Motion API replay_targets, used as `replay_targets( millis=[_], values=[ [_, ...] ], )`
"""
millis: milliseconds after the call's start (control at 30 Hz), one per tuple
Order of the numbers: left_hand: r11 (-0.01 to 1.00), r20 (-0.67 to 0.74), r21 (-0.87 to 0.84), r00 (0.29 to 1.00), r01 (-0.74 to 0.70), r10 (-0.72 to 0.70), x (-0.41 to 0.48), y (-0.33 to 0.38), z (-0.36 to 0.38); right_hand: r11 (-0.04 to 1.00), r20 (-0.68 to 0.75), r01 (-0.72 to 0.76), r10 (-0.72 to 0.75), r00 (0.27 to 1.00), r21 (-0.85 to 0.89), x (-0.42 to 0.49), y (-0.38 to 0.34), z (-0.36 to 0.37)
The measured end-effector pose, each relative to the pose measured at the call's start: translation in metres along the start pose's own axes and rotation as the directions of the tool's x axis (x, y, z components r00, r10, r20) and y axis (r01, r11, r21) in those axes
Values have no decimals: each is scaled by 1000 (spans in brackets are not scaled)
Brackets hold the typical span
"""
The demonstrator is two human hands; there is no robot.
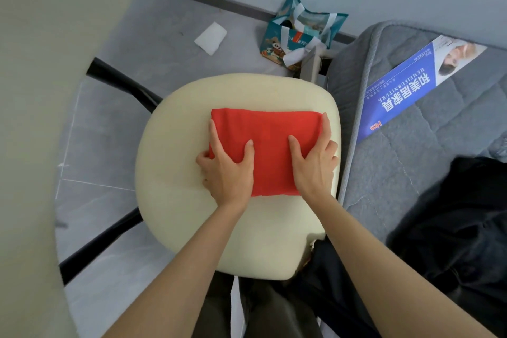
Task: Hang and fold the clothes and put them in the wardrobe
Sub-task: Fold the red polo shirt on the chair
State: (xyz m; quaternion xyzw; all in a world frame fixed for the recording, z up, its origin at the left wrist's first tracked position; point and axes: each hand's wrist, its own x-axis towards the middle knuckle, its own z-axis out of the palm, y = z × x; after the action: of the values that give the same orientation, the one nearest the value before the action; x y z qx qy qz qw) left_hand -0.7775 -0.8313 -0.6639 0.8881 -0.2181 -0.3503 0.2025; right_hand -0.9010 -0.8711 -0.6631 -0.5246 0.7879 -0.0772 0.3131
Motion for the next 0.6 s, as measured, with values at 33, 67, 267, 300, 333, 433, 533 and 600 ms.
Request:
replay_targets(
  millis=[33,67,267,300,333,433,533,600],
  values=[
    [999,21,-25,1000,24,-23,3,2,-2,999,26,-43,43,999,9,2,-1,0],
    [999,46,-37,999,24,-22,7,2,-3,998,47,-55,55,997,5,3,-1,-1],
    [1000,164,-24,986,-10,14,20,-8,-11,999,93,6,-9,996,33,-3,8,-6],
    [1000,170,-28,985,-8,13,19,-9,-15,997,86,6,-13,996,80,-5,9,-10],
    [999,176,-35,984,-12,18,17,-9,-19,993,72,4,-13,997,117,-8,10,-14],
    [995,204,-90,977,-43,61,6,-8,-36,987,28,0,-4,1000,163,-19,7,-33],
    [983,198,-163,974,-81,113,-12,-2,-57,984,0,28,-28,1000,177,-37,0,-58],
    [973,190,-205,971,-103,143,-29,2,-73,981,-25,65,-62,998,184,-54,-5,-76]
  ],
)
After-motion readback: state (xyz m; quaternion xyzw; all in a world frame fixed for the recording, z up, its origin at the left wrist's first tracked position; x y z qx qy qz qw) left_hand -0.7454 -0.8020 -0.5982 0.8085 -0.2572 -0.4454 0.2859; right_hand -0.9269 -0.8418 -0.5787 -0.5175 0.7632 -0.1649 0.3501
